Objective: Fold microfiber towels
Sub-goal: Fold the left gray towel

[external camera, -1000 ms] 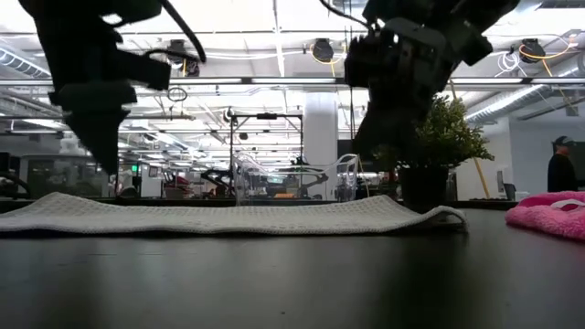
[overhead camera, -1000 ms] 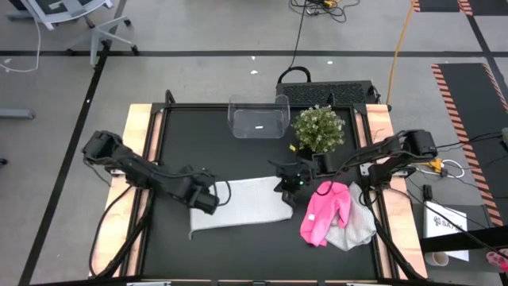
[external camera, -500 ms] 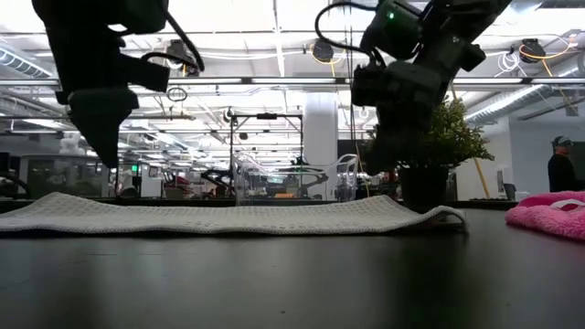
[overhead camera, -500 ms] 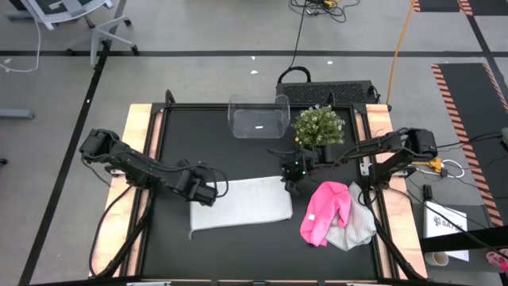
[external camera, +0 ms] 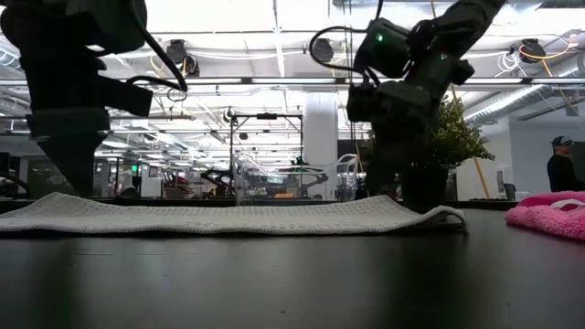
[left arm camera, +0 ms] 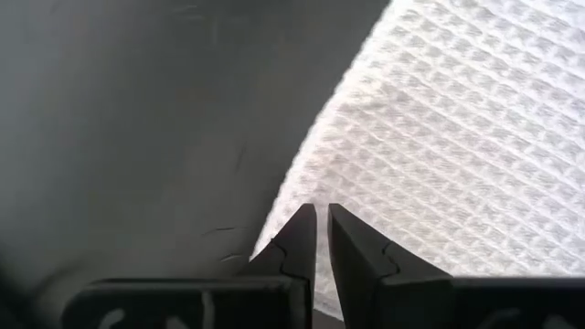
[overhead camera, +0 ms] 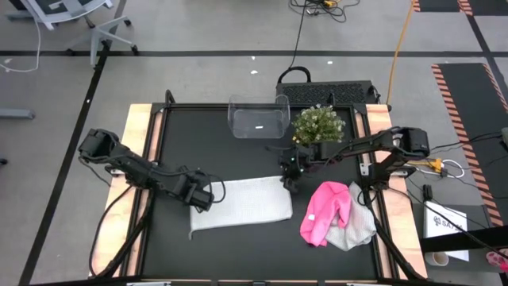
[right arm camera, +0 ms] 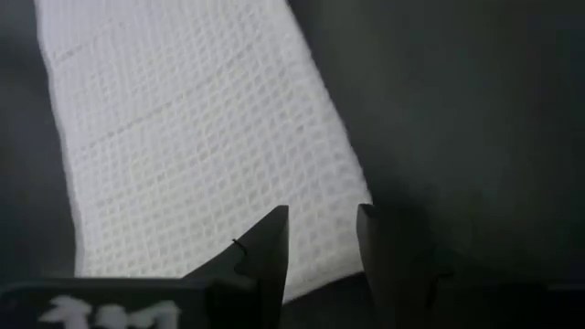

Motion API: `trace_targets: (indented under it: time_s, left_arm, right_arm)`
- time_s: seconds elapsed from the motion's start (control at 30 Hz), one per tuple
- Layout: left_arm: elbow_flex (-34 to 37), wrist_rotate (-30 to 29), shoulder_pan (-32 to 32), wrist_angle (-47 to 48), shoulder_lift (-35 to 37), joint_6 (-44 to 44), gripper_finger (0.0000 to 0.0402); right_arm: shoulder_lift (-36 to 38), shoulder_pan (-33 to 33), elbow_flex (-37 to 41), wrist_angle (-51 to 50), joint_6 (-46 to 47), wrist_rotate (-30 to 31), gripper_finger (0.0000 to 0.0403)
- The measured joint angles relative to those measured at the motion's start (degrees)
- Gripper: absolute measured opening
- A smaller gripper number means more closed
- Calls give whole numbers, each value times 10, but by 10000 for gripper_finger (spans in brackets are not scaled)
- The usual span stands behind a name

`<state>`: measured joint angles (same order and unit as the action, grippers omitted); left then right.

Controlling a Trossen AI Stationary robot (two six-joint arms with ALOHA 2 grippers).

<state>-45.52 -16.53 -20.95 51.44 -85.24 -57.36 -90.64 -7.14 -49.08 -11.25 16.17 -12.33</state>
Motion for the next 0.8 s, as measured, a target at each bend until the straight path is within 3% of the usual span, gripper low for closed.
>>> trace_targets:
  time_s: [0.33,0.8]
  left_arm:
    - [0,-2,-3,6,2,7,35]
    - [0,-2,-1,10,2,28,35]
  right_arm:
    - [-57,5,-1,7,-4,-32,125]
    - [-9,13,-36,-6,42,-44,125]
